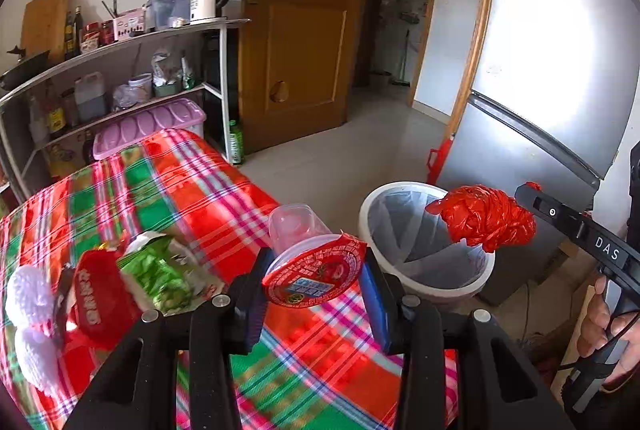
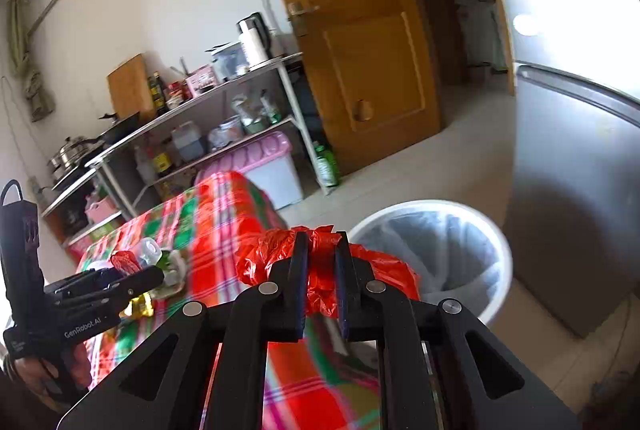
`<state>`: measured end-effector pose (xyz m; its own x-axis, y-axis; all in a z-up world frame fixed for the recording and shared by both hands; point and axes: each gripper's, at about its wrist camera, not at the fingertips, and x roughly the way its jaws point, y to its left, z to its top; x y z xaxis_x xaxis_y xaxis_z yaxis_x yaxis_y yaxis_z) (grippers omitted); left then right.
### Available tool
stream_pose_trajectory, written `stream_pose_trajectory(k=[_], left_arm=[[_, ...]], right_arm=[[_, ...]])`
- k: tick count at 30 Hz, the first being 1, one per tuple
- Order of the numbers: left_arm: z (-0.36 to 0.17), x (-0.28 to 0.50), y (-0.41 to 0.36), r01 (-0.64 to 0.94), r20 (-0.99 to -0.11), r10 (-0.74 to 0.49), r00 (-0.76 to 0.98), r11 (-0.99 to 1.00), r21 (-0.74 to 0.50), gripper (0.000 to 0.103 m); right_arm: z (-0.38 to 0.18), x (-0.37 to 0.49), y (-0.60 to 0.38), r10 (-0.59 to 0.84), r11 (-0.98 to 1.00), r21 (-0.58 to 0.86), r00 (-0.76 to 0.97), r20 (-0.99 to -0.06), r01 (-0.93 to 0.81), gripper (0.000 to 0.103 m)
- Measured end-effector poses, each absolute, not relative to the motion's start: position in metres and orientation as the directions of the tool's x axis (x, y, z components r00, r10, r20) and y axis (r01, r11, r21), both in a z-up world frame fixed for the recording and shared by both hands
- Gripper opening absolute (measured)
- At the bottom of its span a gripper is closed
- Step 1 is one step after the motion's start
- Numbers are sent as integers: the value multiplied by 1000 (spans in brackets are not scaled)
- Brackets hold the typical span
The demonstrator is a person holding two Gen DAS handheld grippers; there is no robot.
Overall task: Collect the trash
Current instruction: 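Carry the cup and red bag in both tools over the white trash bin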
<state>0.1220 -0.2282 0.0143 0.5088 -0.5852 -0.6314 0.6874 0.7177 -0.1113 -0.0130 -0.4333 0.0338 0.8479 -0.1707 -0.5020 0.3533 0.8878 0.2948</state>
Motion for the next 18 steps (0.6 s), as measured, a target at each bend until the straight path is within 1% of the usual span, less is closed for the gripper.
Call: stream_pose_trajectory(k=[4,8,14,18], left_arm=[[13,124,-268,740,-628,-626,462,663,-116,42],[4,125,-306,781,-648,-646,403,612,-124,42],[-18,129,-360,815,-687,-647,331,563,-136,43],[-37,132,-386,820,-720,-623,306,557,-133,43]], right_arm=[[29,-22,-461,-221,862,294,828,-515,413,12],[20,-28,-484,-266,837,286,804,-532,466,12],[5,-27,-513,-319,812,255,765,-560,526,12],[-10,-16,-527,-312,808,246,743,-591,536,12]])
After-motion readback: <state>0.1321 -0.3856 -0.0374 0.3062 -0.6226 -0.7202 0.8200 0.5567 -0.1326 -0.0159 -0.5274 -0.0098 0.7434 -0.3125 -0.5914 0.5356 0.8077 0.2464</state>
